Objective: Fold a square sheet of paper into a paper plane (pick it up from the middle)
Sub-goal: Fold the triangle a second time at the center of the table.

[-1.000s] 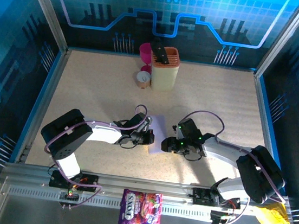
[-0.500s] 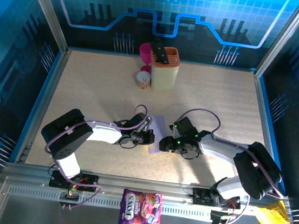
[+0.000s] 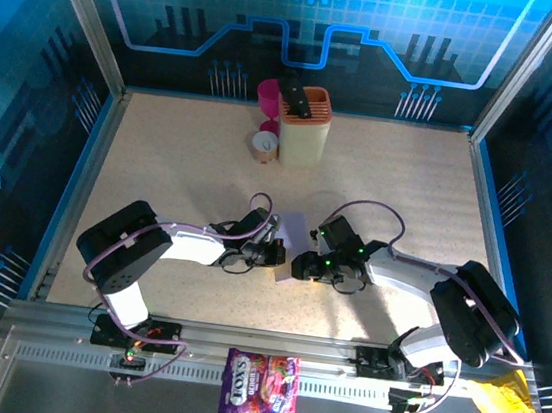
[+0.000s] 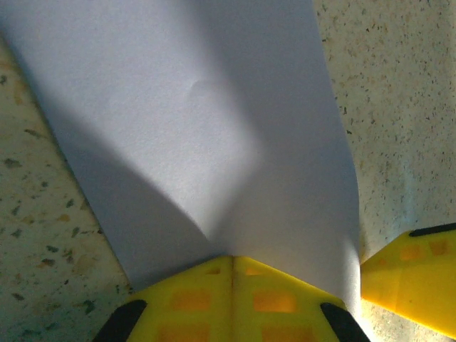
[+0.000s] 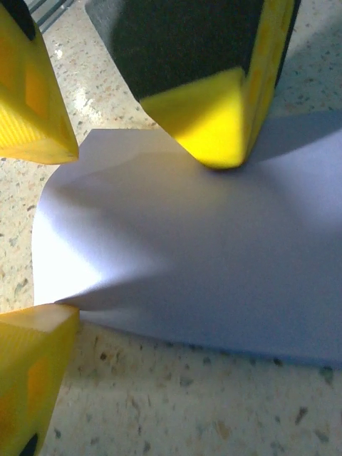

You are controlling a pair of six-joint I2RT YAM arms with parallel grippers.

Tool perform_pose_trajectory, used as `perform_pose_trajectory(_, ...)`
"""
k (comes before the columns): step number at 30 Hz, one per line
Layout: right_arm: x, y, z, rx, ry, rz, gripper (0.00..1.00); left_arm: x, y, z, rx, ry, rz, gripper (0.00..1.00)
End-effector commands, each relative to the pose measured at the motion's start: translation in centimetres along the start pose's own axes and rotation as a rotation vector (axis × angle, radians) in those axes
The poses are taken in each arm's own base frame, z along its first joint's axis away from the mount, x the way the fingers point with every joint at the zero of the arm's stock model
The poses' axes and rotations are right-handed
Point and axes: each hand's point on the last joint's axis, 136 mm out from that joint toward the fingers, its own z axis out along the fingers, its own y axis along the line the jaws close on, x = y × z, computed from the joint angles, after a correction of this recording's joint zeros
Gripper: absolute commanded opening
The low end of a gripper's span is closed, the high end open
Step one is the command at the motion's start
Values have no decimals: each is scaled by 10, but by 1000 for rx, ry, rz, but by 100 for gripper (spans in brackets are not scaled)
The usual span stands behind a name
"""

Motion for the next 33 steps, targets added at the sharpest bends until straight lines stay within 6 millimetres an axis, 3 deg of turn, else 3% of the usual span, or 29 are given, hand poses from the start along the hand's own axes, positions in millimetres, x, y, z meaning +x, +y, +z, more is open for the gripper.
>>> perform_pose_trajectory(1,-7,21,-9,-54,-24,-18,54,37,45,7,-137,118,-24,0)
perform_pose_trajectory(12,-9,21,-16,-43,-46,-23,54,36,44,8,-135,119,-23,0)
perform_pose_trajectory(21,-1,-16,-9,97,-22,45,57,38,46,7,-139,118,-26,0)
perform_pose_trajectory(33,8,-10,3,150,54,10,58,38,45,8,-135,119,-26,0)
